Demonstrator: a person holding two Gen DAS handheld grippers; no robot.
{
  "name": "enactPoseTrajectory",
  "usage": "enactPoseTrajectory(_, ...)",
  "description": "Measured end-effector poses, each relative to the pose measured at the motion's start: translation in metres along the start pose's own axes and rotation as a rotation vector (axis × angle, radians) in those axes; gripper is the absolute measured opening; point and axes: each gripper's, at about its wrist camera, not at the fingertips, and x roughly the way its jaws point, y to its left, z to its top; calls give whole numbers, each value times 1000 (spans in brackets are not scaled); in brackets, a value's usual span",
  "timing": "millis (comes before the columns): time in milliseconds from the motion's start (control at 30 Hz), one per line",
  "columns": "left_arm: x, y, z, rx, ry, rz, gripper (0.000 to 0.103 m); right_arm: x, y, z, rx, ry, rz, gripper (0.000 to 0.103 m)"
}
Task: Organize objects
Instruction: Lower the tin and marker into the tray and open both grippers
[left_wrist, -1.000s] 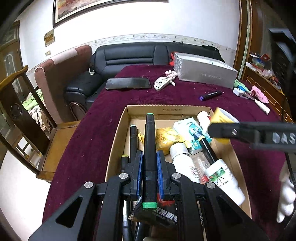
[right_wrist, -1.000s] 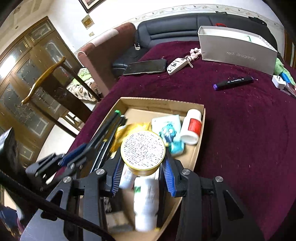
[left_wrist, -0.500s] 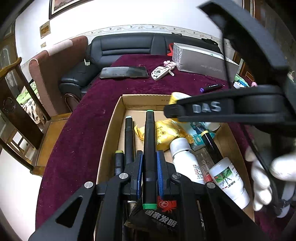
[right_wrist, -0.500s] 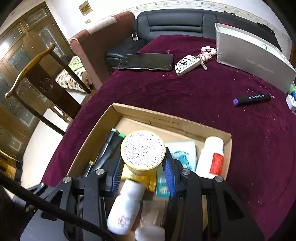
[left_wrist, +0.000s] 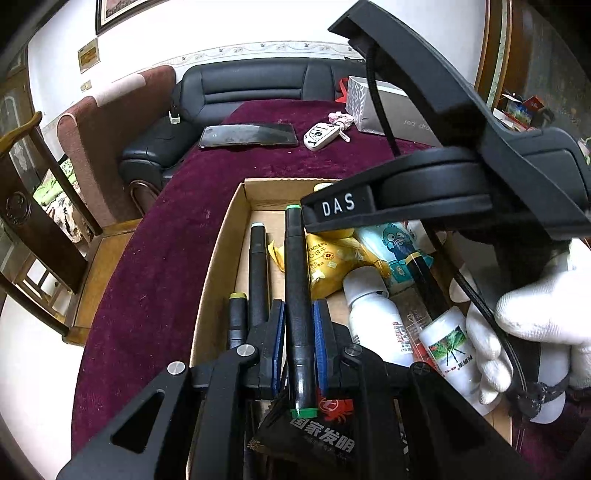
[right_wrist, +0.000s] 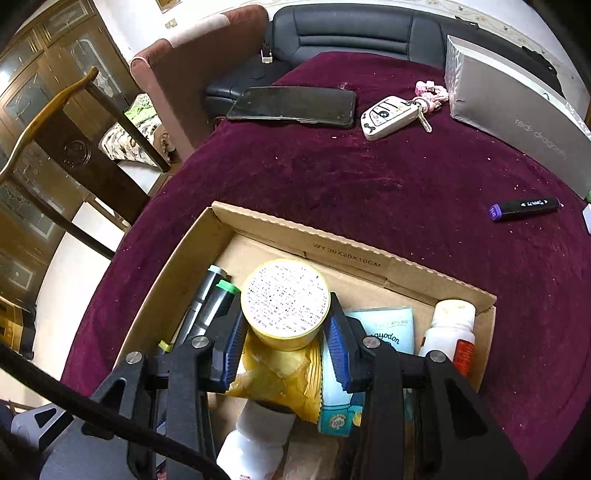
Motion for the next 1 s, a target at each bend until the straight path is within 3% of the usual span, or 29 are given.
enactPoseTrajectory(533, 1, 2, -1, -19, 13, 5, 12, 15, 7, 10, -28, 65, -44, 39)
enactPoseTrajectory(767, 0, 3, -1, -34, 13, 11, 13, 10, 6, 6, 1, 72, -17, 41)
enactPoseTrajectory(1000, -7, 3, -2, -33, -28, 26, 35, -30, -1, -3, 23, -22, -23, 43)
